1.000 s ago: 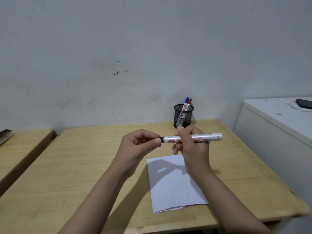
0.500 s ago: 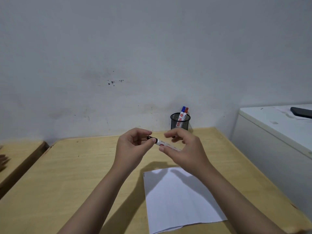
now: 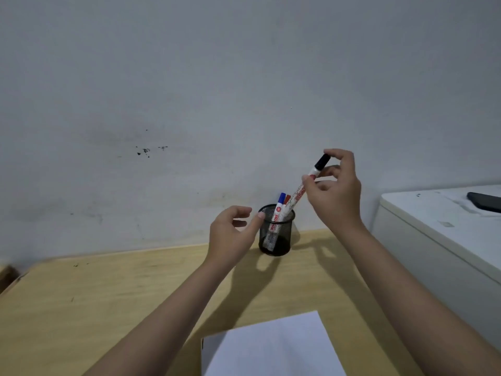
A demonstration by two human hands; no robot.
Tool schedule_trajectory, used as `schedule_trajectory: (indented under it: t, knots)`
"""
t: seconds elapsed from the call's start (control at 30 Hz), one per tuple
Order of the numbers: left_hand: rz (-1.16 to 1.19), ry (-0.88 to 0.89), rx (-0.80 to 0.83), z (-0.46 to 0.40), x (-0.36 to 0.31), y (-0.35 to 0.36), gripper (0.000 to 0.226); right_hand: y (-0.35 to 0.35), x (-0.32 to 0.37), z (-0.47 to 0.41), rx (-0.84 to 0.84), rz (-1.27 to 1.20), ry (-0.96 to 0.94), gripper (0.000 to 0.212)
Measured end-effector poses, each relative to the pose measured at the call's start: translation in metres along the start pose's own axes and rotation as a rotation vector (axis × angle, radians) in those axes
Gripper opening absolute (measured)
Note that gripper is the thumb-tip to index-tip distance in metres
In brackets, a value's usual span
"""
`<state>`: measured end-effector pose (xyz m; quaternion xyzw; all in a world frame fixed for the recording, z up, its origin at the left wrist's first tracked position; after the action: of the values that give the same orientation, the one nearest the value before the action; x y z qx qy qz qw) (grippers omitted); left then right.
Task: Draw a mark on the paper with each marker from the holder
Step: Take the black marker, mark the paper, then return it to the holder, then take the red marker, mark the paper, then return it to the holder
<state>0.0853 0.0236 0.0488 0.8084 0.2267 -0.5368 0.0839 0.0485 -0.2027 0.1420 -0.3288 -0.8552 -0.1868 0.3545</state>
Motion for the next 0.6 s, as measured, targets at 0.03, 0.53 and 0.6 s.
schedule_trajectory:
  t: [0.03, 0.53, 0.6]
  knots:
    - [-0.023, 0.003, 0.018, -0.004, 0.007, 0.013, 0.036, 0.004, -0.010, -0.007, -0.016, 0.018, 0.005, 0.044]
    - [-0.202, 0.243, 0.020, -0.019, 0.038, 0.081, 0.053, 0.079, -0.137, 0.010, 0.335, 0.613, 0.032, 0.055]
    - [-0.186, 0.233, 0.015, -0.019, 0.039, 0.081, 0.055, 0.086, -0.133, 0.006, 0.360, 0.674, -0.032, 0.057]
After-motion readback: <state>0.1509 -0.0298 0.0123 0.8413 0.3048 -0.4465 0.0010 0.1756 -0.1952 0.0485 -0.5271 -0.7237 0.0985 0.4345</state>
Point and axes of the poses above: each hand's wrist, its own z-axis away from the middle knuckle, its own y-axis out of the palm, x = y × z, the point moved 10 cm from there along -z, towards the middle knuckle, and after that the axes turned 15 degrees about -x, right-handed, at the moved point
